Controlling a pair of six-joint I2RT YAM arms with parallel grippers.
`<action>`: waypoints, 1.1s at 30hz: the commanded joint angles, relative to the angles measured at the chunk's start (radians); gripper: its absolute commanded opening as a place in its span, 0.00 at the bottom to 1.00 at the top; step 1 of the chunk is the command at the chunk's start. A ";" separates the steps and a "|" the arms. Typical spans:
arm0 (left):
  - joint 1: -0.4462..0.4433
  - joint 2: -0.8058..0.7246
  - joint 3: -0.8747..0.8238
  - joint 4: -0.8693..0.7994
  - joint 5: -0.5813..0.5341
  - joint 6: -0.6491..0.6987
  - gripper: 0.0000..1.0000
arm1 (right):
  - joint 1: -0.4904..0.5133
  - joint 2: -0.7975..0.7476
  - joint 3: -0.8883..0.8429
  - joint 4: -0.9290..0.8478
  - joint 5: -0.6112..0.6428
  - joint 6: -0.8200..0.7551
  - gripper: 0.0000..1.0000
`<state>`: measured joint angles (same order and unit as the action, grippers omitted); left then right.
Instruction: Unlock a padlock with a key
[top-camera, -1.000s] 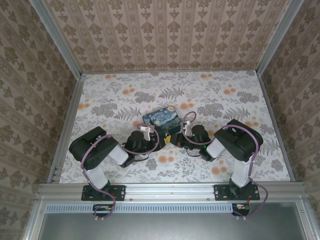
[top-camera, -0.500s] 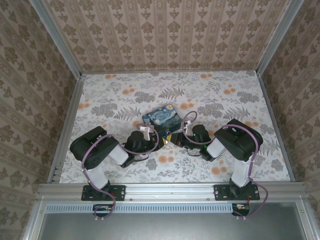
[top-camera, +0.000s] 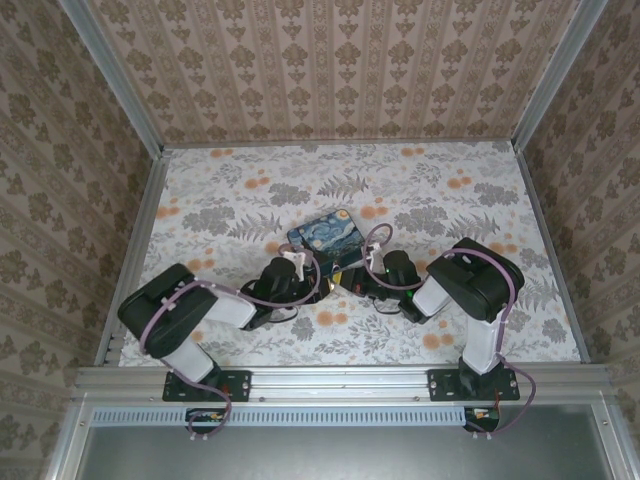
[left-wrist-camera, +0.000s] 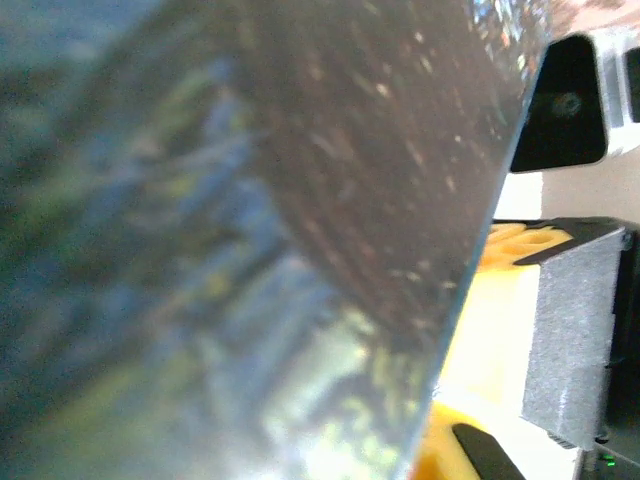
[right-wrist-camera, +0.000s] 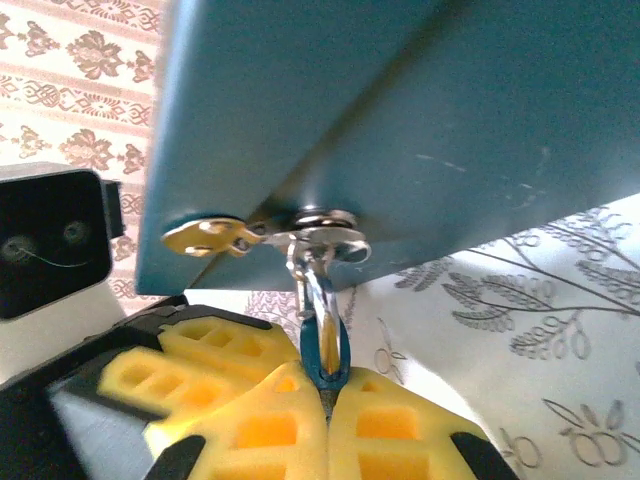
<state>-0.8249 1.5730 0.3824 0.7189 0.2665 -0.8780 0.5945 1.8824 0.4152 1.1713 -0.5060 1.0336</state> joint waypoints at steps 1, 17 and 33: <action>-0.015 -0.102 0.045 -0.231 -0.038 0.094 0.28 | 0.008 0.021 -0.009 0.014 0.007 0.002 0.00; 0.072 -0.460 0.133 -0.690 -0.117 0.198 0.70 | 0.007 0.019 -0.027 -0.034 0.056 -0.001 0.00; 0.272 -0.564 0.261 -0.951 -0.116 0.335 0.87 | 0.007 -0.105 -0.073 -0.164 0.160 0.008 0.00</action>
<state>-0.5755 1.0233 0.5999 -0.1677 0.1558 -0.5938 0.5991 1.8160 0.3614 1.0782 -0.3920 1.0328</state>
